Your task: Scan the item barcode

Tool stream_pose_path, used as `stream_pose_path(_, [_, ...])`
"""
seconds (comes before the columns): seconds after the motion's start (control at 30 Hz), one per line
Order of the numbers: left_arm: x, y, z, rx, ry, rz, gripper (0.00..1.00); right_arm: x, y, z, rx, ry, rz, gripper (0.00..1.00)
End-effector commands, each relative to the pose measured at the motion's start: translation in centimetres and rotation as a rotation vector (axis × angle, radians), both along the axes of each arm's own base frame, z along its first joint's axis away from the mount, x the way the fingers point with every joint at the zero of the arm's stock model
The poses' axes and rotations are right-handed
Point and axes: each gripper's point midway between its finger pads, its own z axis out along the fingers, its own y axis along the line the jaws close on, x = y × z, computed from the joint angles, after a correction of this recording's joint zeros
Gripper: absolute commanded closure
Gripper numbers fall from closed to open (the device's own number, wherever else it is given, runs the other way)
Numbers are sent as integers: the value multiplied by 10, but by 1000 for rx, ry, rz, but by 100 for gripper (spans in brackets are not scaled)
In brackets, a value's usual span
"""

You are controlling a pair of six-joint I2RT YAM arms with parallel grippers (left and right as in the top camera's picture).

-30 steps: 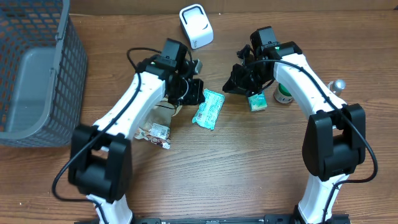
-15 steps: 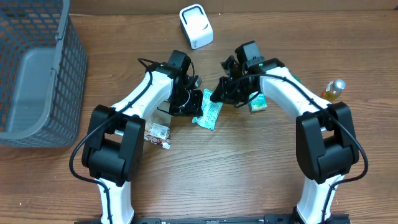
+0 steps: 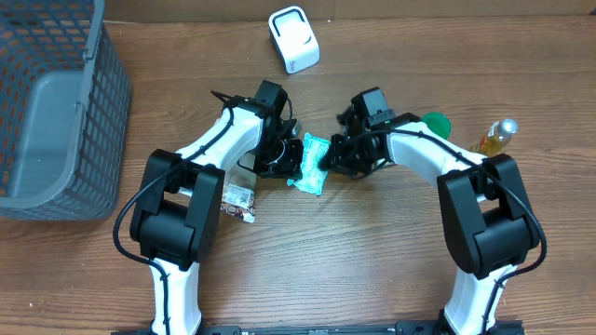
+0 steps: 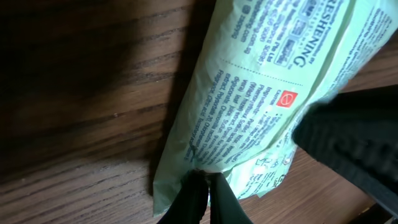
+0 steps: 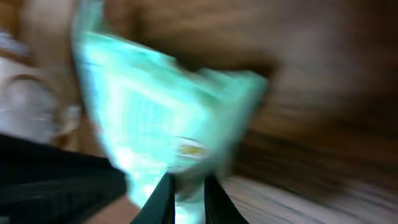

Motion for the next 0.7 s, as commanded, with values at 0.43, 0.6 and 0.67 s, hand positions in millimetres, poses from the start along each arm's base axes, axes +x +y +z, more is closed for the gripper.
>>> stream_pose_path(0.43, [33, 28, 37, 102, -76, 4, 96, 2, -3, 49, -16, 38, -11, 91])
stream_pose_path(0.6, [46, -7, 52, -103, -121, -7, 96, 32, 6, 73, 30, -100, -14, 92])
stream_pose_path(0.67, [55, -11, 53, -116, -168, -12, 96, 44, 4, 72, 7, -151, -38, 95])
